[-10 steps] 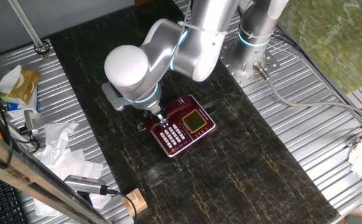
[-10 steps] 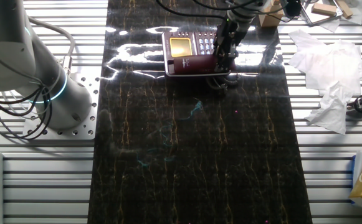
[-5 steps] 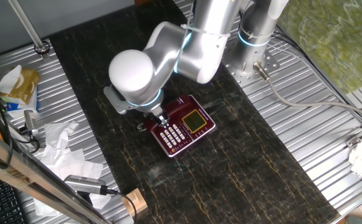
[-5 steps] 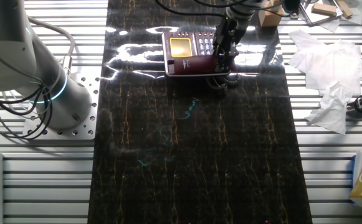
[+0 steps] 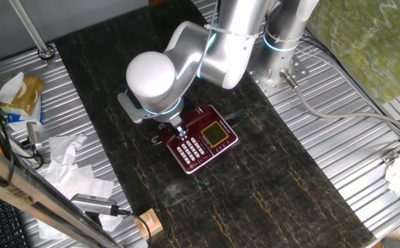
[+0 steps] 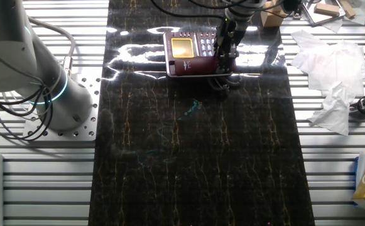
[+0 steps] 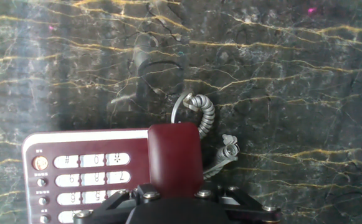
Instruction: Place the handset of the telephone on the corresponding phone cradle
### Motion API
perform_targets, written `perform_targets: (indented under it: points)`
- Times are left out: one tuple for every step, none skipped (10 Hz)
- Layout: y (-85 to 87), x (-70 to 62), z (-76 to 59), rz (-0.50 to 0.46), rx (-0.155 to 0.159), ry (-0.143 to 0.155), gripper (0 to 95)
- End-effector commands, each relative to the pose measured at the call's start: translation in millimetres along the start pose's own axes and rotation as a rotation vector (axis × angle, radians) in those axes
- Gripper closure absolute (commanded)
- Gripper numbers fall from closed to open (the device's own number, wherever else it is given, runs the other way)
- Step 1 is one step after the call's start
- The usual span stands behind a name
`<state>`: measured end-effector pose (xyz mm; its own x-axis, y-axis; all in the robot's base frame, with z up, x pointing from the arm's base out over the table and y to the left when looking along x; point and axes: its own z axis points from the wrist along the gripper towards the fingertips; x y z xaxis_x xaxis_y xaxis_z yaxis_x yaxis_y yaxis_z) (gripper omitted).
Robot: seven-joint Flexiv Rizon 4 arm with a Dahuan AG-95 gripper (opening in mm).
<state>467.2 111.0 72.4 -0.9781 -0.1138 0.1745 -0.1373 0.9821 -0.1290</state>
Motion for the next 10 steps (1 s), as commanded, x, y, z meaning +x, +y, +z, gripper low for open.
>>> perform_targets:
  points:
    - [-0.1, 0.0, -0.4, 0.005, -0.001, -0.001, 95.0]
    - [-0.6, 0.6, 0.3, 0.008, -0.008, -0.003, 95.0]
    - [-0.9, 1.0, 0.7, 0.009, -0.009, -0.005, 95.0]
    - [-0.8, 1.3, 0.7, 0.012, -0.011, -0.006, 95.0]
    - [-0.9, 1.4, 0.8, 0.007, -0.007, -0.010, 95.0]
    - [-0.9, 1.5, 0.9, 0.002, 0.003, -0.013, 95.0]
    - [-0.9, 1.5, 0.9, -0.005, 0.008, -0.017, 95.0]
    - [-0.7, 1.6, 1.0, 0.000, 0.003, -0.017, 95.0]
    - [-0.3, 1.9, 0.7, 0.003, 0.000, -0.017, 95.0]
    - [0.4, 2.6, -0.2, 0.010, -0.006, -0.017, 95.0]
